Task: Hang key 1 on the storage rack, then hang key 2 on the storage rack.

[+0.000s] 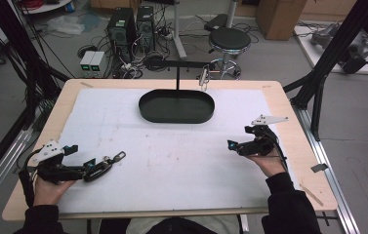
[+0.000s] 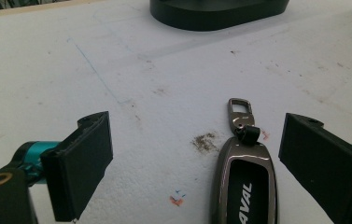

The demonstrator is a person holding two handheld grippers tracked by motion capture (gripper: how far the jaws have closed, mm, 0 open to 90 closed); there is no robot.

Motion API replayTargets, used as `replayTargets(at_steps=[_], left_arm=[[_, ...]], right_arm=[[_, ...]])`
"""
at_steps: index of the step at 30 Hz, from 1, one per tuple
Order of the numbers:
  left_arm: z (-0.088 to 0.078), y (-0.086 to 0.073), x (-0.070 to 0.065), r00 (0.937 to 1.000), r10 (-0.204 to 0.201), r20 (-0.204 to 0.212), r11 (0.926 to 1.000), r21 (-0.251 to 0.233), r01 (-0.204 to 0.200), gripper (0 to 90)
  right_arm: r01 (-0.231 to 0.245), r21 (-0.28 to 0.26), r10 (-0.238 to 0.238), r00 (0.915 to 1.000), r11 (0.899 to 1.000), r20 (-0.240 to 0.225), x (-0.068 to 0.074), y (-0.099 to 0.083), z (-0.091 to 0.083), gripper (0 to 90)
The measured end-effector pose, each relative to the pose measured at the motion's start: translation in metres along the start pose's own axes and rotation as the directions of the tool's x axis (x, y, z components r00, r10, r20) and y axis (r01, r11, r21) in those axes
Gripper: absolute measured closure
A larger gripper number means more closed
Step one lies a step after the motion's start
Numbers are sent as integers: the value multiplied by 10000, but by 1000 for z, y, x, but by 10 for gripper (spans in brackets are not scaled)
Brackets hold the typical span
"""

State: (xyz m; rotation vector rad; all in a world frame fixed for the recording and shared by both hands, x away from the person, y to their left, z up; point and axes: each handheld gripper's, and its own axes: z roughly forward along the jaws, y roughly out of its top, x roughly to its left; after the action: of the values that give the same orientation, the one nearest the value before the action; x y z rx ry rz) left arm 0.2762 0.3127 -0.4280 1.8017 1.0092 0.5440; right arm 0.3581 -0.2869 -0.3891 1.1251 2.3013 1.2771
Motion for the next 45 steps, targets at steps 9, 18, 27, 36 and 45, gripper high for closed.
replayTargets(at_steps=[9, 18, 27, 36, 45], left_arm=[[0, 0, 0, 10000, 9, -1, 10000, 20, -9, 102], [0, 0, 0, 10000, 16, -3, 10000, 50, -16, 102], [2, 1, 0, 9999, -2, 122, 10000, 88, 1, 102], [8, 12, -6, 9992, 215, 346, 9994, 267, -224, 102], [20, 30, -14, 9949, 484, 884, 9962, 675, -544, 102]], right_arm=[[-82, -5, 82, 10000, 10000, 3, 4, -15, -2, 8], [-68, -81, 69, 9999, 9999, 114, 8, -27, -9, 8], [-149, -367, 158, 9995, 9992, 260, 10, -32, -17, 7], [-112, -367, 125, 9993, 9993, 344, 10, -36, -20, 8], [-117, -350, 134, 9987, 9993, 497, 10, -41, -23, 7]])
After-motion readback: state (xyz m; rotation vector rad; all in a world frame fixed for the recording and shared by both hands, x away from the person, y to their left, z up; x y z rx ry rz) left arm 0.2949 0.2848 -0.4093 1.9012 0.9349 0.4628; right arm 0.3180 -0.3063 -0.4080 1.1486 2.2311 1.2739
